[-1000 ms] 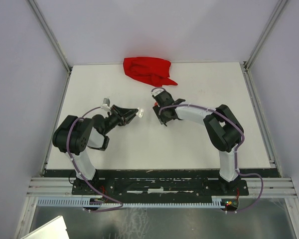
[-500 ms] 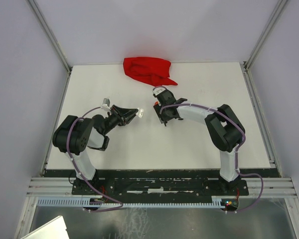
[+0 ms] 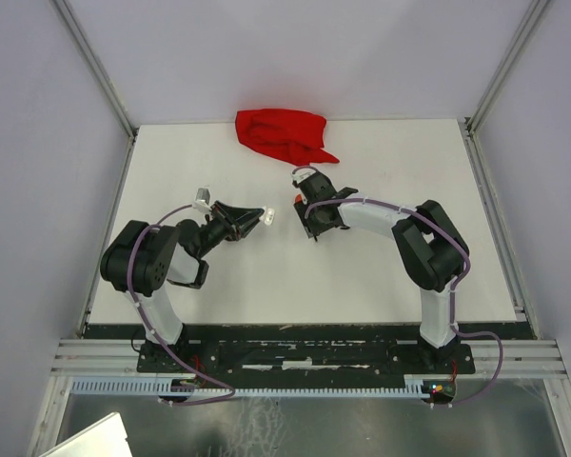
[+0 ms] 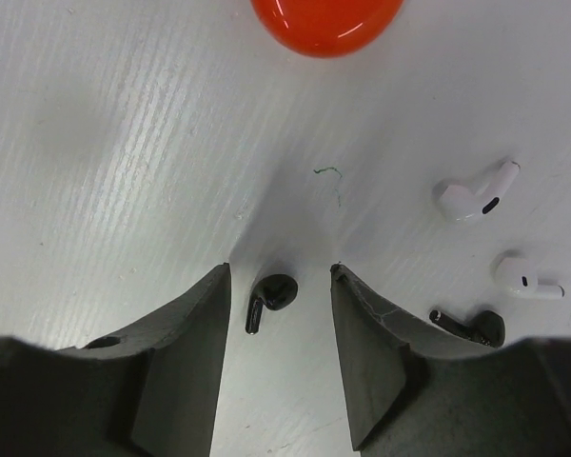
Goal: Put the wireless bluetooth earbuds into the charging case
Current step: Pick up the earbud from the center of the board, then place the earbud at the center of the board, then pick up the earbud from the center of the board.
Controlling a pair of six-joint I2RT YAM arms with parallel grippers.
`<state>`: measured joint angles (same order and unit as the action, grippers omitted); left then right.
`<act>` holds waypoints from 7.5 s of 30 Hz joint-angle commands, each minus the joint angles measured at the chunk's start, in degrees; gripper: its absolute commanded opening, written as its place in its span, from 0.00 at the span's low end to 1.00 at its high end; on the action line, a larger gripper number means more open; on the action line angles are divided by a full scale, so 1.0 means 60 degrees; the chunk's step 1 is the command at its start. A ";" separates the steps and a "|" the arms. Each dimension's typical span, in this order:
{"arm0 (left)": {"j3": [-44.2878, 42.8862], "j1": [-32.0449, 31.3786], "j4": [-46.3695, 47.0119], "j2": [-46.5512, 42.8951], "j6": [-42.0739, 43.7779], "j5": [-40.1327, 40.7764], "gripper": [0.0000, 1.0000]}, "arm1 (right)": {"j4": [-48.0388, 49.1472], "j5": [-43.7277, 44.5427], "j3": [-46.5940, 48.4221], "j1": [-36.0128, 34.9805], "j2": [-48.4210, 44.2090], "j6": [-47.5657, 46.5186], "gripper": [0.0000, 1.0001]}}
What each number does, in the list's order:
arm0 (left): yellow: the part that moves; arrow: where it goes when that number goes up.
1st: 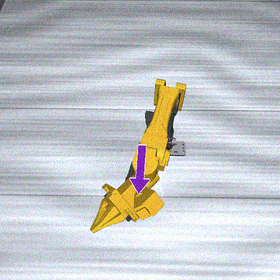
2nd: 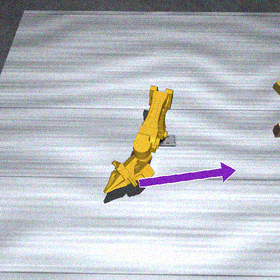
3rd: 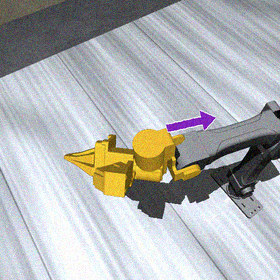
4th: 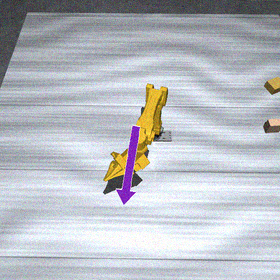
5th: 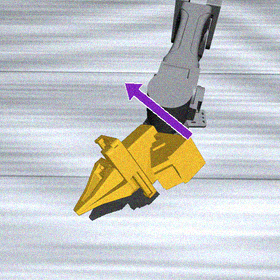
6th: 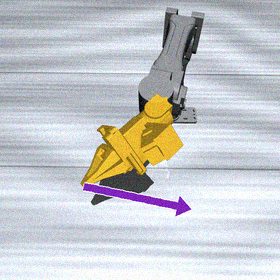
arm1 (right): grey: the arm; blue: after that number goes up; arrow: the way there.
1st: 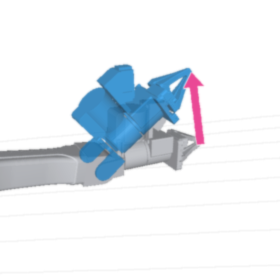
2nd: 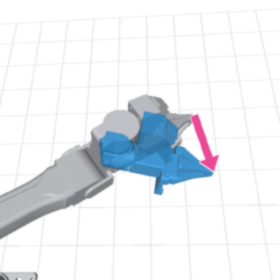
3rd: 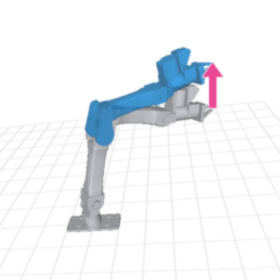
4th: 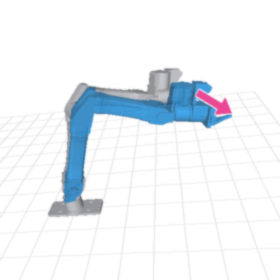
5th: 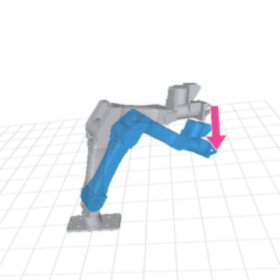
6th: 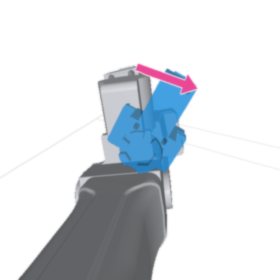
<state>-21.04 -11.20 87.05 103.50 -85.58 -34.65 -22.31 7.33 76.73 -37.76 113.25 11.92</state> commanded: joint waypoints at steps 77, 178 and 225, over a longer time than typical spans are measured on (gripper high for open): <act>0.0097 0.0121 0.0911 -0.0042 -0.0282 -0.0183 0.03 | 0.0707 -0.0940 -0.0442 0.0373 -0.0773 0.0537 0.14; 0.0210 -0.0287 0.1092 -0.0112 -0.1088 0.0094 0.03 | 0.1691 0.0973 -0.1331 0.0702 -0.2216 0.0577 0.66; 0.0229 -0.0193 0.1327 0.0256 -0.1117 0.0012 0.03 | 0.0609 0.0045 -0.0161 0.2506 -0.0055 -0.0158 0.70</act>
<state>-19.70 -12.60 87.53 104.49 -92.79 -33.54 -19.33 4.71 74.15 -23.07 112.49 12.27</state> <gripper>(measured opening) 0.308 0.711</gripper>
